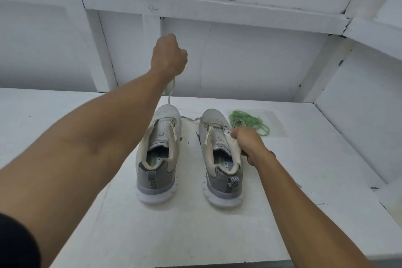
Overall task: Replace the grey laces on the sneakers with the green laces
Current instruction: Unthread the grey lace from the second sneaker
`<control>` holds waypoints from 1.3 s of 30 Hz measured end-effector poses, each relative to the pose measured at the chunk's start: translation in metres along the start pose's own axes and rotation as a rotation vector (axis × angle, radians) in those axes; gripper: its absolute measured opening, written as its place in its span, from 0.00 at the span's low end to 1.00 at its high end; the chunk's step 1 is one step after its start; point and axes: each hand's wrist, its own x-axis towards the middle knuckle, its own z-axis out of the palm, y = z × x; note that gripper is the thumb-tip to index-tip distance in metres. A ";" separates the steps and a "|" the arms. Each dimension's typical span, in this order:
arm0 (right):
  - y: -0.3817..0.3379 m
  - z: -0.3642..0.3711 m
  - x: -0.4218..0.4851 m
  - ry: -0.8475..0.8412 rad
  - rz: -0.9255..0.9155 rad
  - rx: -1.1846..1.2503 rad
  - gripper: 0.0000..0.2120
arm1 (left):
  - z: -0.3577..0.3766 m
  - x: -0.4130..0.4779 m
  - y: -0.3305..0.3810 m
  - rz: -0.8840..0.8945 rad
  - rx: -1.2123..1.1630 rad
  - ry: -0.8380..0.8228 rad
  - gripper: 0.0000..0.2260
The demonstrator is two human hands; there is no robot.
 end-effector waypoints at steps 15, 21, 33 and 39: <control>-0.002 -0.001 -0.004 -0.022 0.015 0.051 0.13 | 0.012 -0.059 0.006 0.560 0.512 -0.505 0.08; -0.010 -0.006 -0.008 -0.054 0.014 -0.032 0.13 | 0.024 -0.106 0.005 0.663 0.726 -0.750 0.08; -0.060 -0.026 0.005 0.018 -0.521 -0.533 0.06 | 0.054 -0.107 0.009 0.067 0.134 -0.734 0.15; -0.051 -0.017 0.026 -0.116 -0.531 -0.711 0.04 | 0.063 -0.112 0.013 -0.309 -0.154 -0.738 0.11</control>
